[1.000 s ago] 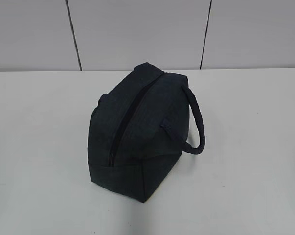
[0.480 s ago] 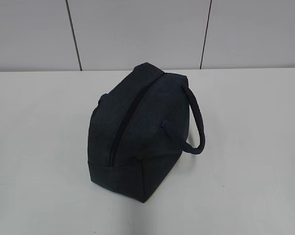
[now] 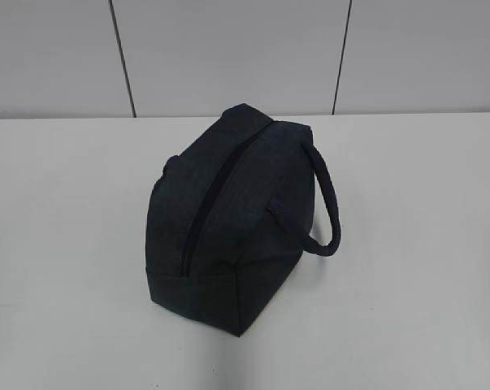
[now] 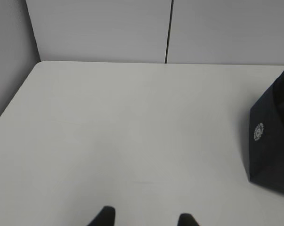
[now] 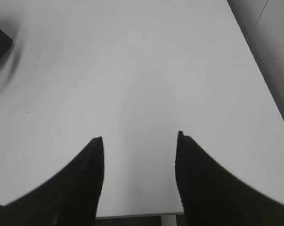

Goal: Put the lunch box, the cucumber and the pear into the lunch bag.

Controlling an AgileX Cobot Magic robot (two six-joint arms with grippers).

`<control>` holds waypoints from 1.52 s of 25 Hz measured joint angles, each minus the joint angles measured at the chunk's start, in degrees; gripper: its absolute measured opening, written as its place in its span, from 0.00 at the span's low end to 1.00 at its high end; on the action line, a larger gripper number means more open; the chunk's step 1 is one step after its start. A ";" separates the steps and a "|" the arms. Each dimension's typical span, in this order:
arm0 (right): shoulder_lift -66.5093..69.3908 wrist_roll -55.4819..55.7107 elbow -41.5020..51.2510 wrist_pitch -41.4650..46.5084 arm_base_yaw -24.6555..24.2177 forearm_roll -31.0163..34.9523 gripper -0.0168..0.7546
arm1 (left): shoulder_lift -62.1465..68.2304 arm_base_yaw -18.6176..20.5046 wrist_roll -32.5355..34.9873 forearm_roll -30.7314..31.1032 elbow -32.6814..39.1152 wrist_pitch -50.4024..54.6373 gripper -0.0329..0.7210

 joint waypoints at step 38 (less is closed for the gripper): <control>0.00 0.00 0.00 0.00 0.00 0.00 0.53 | 0.00 0.00 0.00 0.00 0.00 0.00 0.36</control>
